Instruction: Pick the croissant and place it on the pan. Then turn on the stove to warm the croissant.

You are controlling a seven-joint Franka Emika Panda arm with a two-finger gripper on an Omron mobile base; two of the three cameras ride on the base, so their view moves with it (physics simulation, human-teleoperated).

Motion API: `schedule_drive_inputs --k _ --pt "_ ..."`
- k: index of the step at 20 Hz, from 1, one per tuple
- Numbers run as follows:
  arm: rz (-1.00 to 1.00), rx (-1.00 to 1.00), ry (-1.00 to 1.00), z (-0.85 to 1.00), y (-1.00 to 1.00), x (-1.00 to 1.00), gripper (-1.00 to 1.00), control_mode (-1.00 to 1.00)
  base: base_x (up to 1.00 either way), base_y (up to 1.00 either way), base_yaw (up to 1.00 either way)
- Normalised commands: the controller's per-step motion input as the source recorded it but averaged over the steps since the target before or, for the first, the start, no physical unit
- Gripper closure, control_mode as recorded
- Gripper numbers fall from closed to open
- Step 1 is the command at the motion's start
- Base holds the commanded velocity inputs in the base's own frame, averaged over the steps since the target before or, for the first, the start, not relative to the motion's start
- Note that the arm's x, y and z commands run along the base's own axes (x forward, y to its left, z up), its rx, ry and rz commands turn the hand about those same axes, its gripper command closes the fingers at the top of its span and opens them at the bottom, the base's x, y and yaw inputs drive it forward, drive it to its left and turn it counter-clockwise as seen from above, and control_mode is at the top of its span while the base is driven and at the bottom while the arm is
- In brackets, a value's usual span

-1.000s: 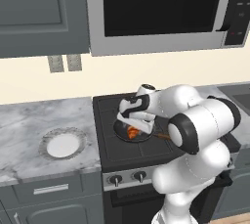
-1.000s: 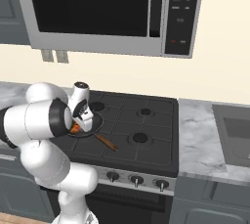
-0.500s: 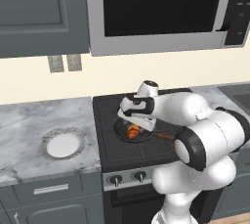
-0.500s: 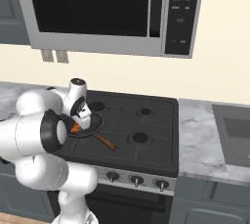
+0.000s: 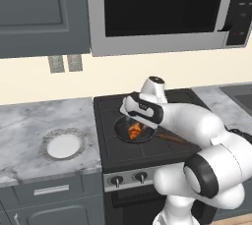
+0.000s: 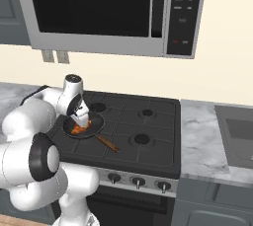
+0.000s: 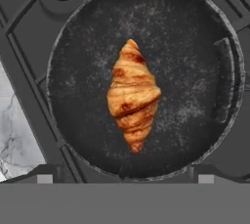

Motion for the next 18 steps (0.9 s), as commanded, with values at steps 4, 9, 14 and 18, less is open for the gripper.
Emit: schedule_drive_inputs --k 4,9,14,18 --pt "0.01 0.0 -0.07 0.34 0.0 -0.33 -1.0 -1.0 0.0 0.0 0.0" --pt "0.02 -0.02 -0.06 0.22 0.01 -0.42 -1.0 -1.0 0.0 0.0 0.0" --pt "0.03 -0.05 -0.12 0.13 0.1 -0.5 -1.0 -1.0 0.0 0.0 0.0" --pt "0.05 -0.06 -0.16 0.03 0.19 -0.58 -1.0 -1.0 0.0 0.0 0.0"
